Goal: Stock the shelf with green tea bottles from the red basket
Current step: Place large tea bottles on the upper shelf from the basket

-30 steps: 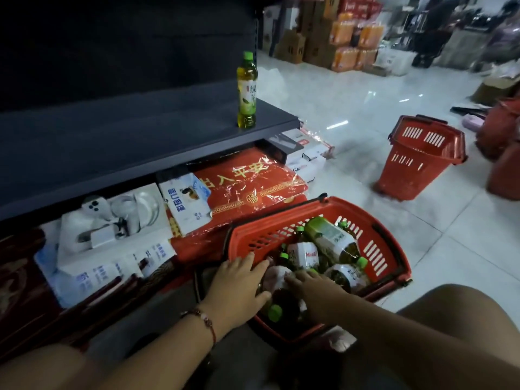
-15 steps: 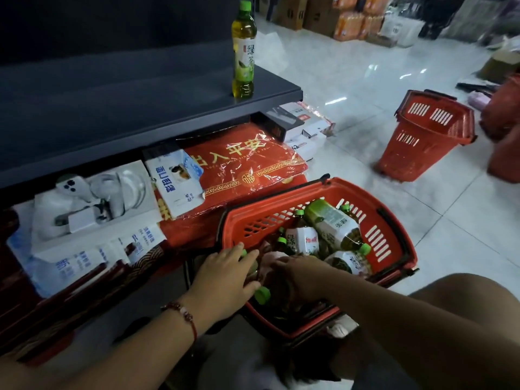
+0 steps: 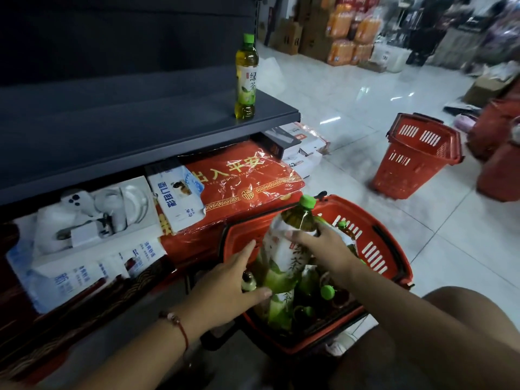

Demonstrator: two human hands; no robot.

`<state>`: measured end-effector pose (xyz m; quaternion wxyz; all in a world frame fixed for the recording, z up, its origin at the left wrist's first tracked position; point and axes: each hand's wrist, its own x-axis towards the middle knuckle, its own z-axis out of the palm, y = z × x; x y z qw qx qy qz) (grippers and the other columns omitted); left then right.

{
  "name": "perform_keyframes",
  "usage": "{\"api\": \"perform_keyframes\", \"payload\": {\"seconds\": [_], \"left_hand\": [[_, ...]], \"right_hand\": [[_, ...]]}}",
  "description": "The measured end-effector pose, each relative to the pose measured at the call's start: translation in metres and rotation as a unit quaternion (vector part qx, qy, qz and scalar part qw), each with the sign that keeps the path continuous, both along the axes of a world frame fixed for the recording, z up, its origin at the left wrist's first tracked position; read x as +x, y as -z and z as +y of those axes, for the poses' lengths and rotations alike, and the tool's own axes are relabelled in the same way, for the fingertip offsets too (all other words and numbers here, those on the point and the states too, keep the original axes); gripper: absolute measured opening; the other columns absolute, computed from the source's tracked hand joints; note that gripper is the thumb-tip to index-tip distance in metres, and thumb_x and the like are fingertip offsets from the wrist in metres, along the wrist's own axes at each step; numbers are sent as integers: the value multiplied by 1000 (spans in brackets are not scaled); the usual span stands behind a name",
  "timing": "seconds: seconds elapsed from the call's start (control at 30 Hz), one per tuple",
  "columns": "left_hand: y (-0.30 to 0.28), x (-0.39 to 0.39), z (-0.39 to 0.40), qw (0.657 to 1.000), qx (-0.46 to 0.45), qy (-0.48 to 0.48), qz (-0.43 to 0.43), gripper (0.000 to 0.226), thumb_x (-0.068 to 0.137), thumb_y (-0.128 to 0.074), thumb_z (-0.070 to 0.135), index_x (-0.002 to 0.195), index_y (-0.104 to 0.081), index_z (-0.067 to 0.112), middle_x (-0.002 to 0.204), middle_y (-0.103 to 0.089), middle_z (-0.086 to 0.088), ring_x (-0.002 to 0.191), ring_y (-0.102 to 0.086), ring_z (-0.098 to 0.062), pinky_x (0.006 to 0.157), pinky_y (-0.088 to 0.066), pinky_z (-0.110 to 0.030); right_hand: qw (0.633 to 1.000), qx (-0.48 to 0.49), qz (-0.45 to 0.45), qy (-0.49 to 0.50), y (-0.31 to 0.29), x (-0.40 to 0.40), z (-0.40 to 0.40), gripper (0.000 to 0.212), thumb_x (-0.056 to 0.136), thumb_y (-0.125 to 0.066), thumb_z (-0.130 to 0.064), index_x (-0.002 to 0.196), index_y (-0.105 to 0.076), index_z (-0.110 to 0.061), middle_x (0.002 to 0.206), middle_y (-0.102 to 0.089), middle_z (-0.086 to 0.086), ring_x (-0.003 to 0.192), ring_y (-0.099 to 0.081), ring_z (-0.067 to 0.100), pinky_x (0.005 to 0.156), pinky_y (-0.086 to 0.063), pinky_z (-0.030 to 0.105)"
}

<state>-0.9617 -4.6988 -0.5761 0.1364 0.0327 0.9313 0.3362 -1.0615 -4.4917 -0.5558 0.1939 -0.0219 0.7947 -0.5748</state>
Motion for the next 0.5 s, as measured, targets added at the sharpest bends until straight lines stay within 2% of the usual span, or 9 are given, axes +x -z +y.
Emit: {"api": "perform_keyframes", "payload": {"seconds": [0.07,0.1,0.17,0.27,0.33,0.4,0.5], "left_hand": [[-1,0,0,996,90,-17,10,112,77,-68,68,149,16,54,159,-14,23,133,-25,3,108,-32,-30],[-4,1,-1,990,130,-37,28,116,72,-72,69,147,16,58,157,-14,25,135,-24,3,110,-32,-32],[-8,4,-5,970,214,-91,66,116,64,-79,67,145,4,65,157,-23,24,140,-32,0,112,-37,-38],[-18,17,-17,940,298,-139,95,101,66,-88,49,136,-19,70,137,-51,28,123,-53,7,101,-48,-30],[-27,25,-26,923,325,-174,111,87,64,-86,46,128,-31,69,123,-62,28,112,-60,8,95,-52,-28],[-37,33,-36,897,370,-206,126,77,61,-83,48,128,-44,55,117,-68,22,108,-66,0,94,-55,-34],[-59,51,-50,863,424,-236,142,68,67,-77,44,129,-51,38,117,-71,15,109,-67,-7,90,-55,-27]], "right_hand": [[999,-31,-19,4,-19,4,-11,57,67,-82,-52,113,-62,-25,103,-74,2,95,-71,23,85,-59,46],[999,-39,-27,-4,-29,7,-17,61,66,-80,-55,116,-62,-23,103,-75,3,96,-72,24,81,-60,44],[998,-56,-27,-32,-50,17,-32,54,75,-75,-52,117,-61,-21,101,-75,1,90,-72,20,67,-60,31],[996,-60,-2,-69,-78,34,-54,42,82,-71,-49,115,-59,-26,94,-75,-8,79,-73,7,57,-55,17],[993,-71,17,-95,-93,45,-66,39,84,-67,-51,115,-58,-29,93,-75,-14,80,-72,0,63,-54,17],[989,-93,32,-111,-105,56,-79,54,79,-65,-58,123,-54,-30,109,-71,-14,93,-69,1,78,-53,21],[980,-126,49,-146,-110,77,-101,68,75,-66,-56,135,-48,-30,119,-65,-17,99,-67,-4,82,-52,19]]}}
